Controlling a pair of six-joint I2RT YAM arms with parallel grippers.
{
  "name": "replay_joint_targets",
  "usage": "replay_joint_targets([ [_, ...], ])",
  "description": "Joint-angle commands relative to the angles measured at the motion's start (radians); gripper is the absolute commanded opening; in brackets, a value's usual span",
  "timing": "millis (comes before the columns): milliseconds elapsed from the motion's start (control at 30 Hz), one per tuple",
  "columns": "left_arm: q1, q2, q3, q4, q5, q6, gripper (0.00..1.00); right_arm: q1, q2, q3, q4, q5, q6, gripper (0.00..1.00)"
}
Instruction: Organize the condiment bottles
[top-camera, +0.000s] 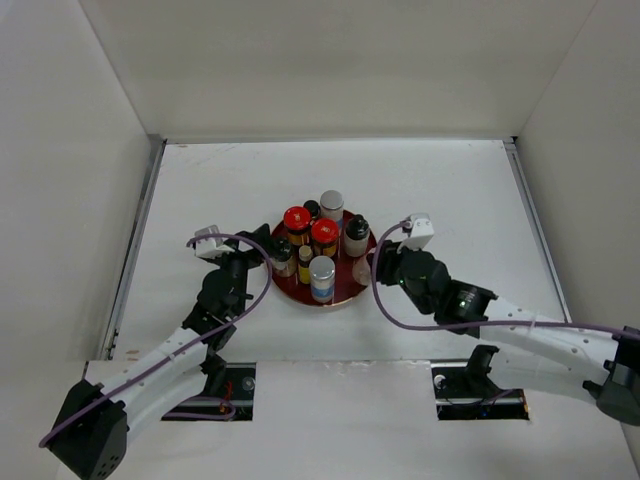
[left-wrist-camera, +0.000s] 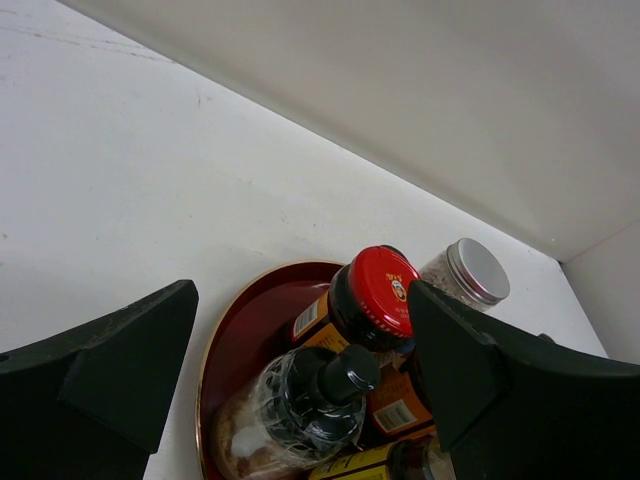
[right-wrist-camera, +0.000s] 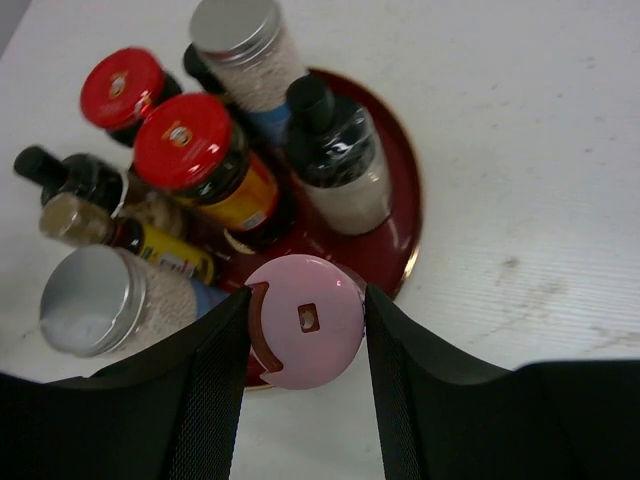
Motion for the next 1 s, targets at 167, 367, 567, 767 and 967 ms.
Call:
replay_joint_targets([
  [167, 0.02, -0.011, -0.018, 0.062, -0.014, -0.007, 0.87, 0.044, 0.145, -0.002, 0.247, -0.018, -0.002, 0.39],
  [367, 0.02, 0.033, -0.014, 0.077, -0.014, -0.008, 0.87, 0.022, 0.272, 0.015, 0.342, -0.026, -0.066, 0.4],
  [567, 0.023, 0.052, -0.006, 0.065, -0.039, -0.008, 1.0, 0.016, 0.379, 0.028, 0.373, -0.022, -0.117, 0.4],
  [767, 0.029, 0.085, 0.029, 0.041, -0.053, -0.027, 1.0, 0.016, 0.389, 0.025, 0.402, -0.026, -0.135, 0.59],
  [967, 0.072, 0.102, 0.101, -0.083, -0.05, -0.097, 1.0, -0.01, 0.288, 0.002, 0.445, -0.033, -0.157, 0.8],
])
